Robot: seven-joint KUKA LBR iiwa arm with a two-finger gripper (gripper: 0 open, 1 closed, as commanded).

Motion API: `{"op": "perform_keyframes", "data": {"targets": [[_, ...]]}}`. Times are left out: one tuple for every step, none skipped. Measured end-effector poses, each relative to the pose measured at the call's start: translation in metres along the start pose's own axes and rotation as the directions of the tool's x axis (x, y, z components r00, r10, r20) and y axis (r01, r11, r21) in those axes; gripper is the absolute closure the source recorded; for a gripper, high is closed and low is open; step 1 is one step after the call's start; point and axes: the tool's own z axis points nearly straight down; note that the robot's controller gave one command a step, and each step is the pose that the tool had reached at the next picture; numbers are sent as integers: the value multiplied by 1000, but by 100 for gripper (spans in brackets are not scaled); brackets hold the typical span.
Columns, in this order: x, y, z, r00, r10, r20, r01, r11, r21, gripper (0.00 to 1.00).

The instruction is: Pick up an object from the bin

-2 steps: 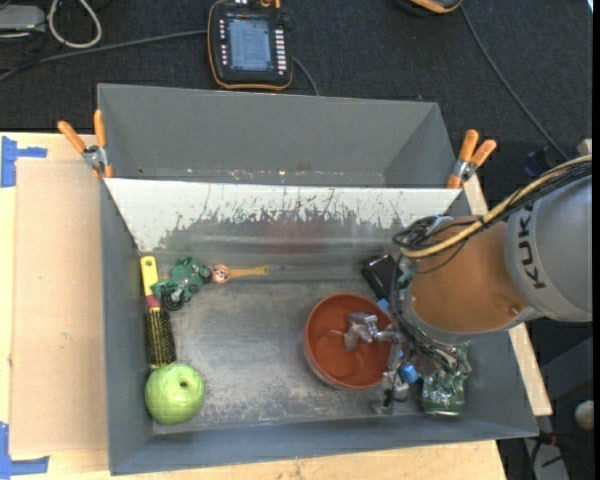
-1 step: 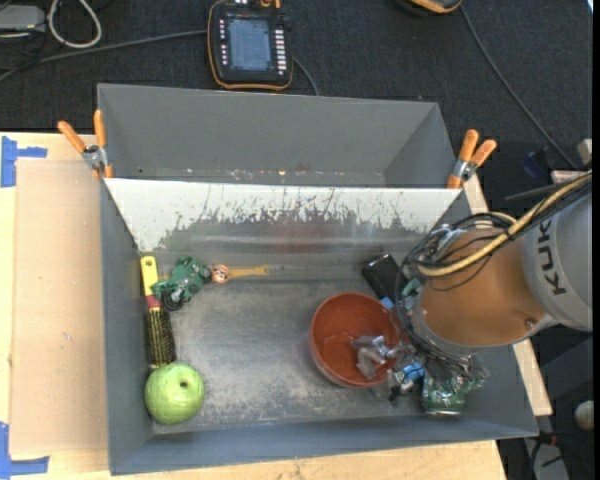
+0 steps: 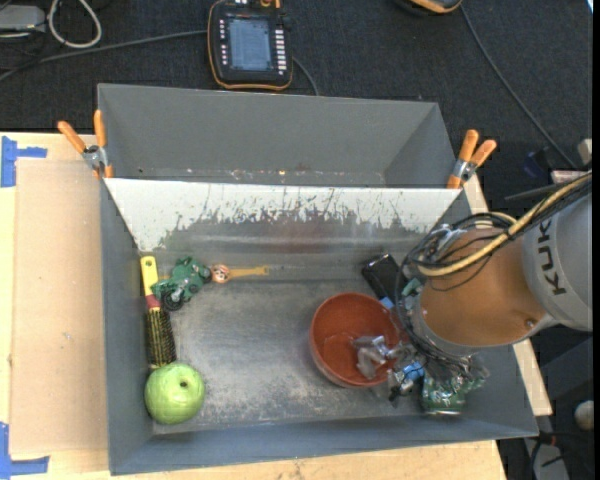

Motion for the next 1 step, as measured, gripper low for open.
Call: {"op": "perform_keyframes", "data": {"targets": [[-1, 0, -2, 1000, -1, 2, 1, 1000, 0, 100]]}}
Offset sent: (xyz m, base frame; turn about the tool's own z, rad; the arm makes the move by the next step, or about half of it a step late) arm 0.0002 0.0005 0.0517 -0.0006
